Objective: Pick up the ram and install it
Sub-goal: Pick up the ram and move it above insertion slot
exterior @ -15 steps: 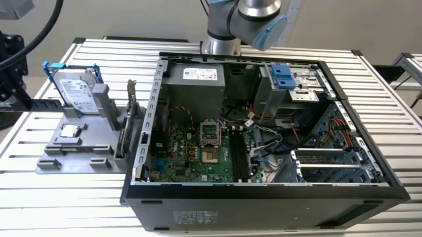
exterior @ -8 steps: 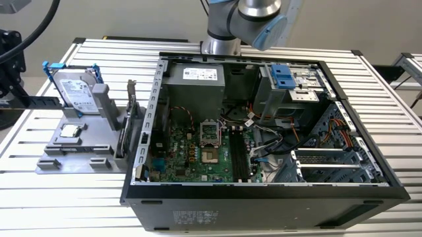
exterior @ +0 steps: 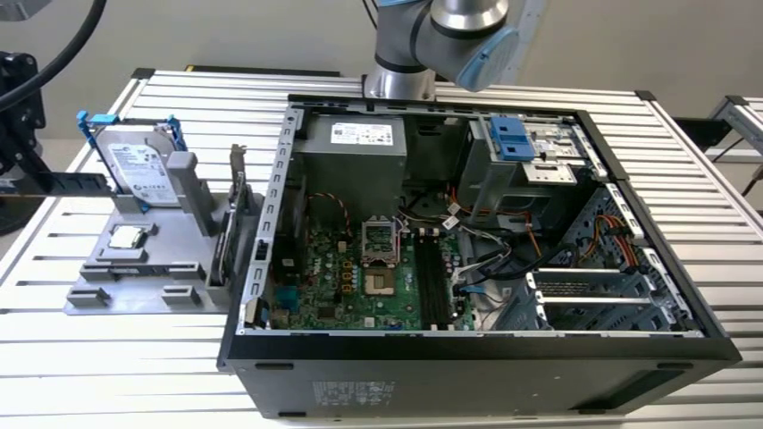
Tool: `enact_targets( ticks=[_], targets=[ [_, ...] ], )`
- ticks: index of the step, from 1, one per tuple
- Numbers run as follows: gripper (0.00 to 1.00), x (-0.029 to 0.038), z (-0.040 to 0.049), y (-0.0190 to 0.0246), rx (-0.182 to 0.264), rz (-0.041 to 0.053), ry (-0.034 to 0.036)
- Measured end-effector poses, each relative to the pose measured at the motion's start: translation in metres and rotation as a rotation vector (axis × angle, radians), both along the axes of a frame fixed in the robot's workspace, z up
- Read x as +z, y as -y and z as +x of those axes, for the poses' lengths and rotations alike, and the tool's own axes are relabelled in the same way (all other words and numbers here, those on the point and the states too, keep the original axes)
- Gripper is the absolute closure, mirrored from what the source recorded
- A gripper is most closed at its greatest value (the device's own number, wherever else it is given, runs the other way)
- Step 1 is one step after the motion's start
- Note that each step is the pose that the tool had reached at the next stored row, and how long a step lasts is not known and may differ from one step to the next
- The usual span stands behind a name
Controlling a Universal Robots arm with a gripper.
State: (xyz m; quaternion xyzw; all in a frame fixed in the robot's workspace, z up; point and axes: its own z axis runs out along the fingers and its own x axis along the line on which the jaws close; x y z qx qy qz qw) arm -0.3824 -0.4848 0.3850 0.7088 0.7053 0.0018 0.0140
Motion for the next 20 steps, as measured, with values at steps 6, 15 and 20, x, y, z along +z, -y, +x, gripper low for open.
enact_targets(
  ticks=[6, 15, 20],
  targets=[
    [1.00, 0.0003, 0.0038, 0.0000, 0.000, 0.0000, 0.0001],
    [1.00, 0.0002, 0.0128, 0.0000, 0.000, 0.0001, 0.0002],
    [1.00, 0.0003, 0.0173, 0.0000, 0.000, 0.0000, 0.0001]
  ],
)
